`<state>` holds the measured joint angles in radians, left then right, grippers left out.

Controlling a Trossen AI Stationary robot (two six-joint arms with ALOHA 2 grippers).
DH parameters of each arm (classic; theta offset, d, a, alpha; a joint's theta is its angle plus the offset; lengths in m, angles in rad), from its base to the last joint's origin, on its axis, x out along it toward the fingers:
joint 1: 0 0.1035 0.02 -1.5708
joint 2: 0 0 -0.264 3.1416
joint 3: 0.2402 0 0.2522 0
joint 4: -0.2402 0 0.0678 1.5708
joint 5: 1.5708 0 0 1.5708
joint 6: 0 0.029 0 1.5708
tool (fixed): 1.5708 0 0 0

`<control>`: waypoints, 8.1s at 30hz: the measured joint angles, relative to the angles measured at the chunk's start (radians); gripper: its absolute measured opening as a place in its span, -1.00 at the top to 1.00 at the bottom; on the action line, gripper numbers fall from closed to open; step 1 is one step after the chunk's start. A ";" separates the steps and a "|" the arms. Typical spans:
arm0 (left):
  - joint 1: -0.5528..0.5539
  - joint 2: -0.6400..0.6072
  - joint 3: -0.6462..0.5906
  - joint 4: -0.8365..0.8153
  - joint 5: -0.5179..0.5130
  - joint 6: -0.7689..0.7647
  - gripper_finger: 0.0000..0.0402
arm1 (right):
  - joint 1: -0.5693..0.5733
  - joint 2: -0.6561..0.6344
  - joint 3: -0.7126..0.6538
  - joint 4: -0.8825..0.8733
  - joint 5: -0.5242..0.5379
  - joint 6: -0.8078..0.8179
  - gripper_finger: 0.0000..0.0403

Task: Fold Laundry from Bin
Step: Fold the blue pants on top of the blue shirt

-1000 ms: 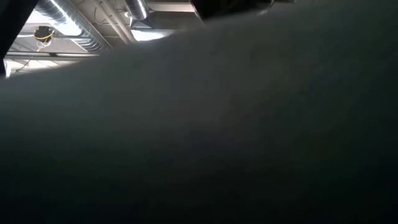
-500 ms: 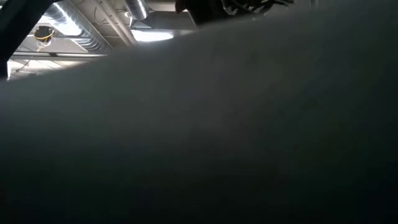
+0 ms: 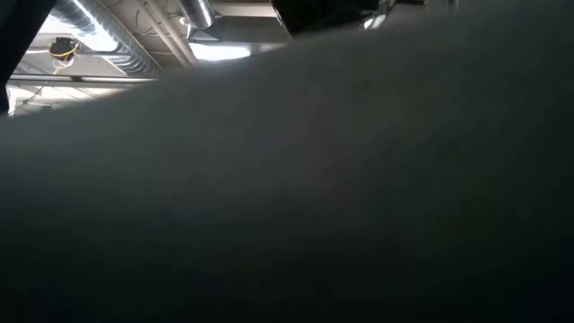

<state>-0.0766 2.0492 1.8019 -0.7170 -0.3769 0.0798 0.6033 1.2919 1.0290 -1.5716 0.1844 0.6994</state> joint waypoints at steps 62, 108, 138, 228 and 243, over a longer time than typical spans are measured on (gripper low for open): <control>-0.349 0.119 0.000 -0.145 0.186 -0.236 0.40 | 0.386 0.339 0.086 0.689 -0.177 0.212 0.42; -0.632 0.122 0.001 0.023 0.217 -0.429 -0.13 | 0.393 0.352 0.086 1.204 -0.059 0.181 -0.18; -0.637 0.122 0.000 0.031 0.194 -0.441 -0.10 | 0.529 0.590 0.087 1.415 0.003 -0.157 -0.23; -0.578 0.062 0.000 0.067 0.180 -0.393 0.96 | 0.530 0.630 0.529 0.605 0.279 -0.197 0.83; -0.408 -0.046 0.002 0.051 0.165 -0.379 0.96 | 0.635 0.610 0.600 0.011 0.414 0.525 0.90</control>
<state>-0.4847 2.0030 1.8038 -0.6655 -0.2121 -0.2997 1.2378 1.9017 1.6291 -1.5607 0.5980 1.2241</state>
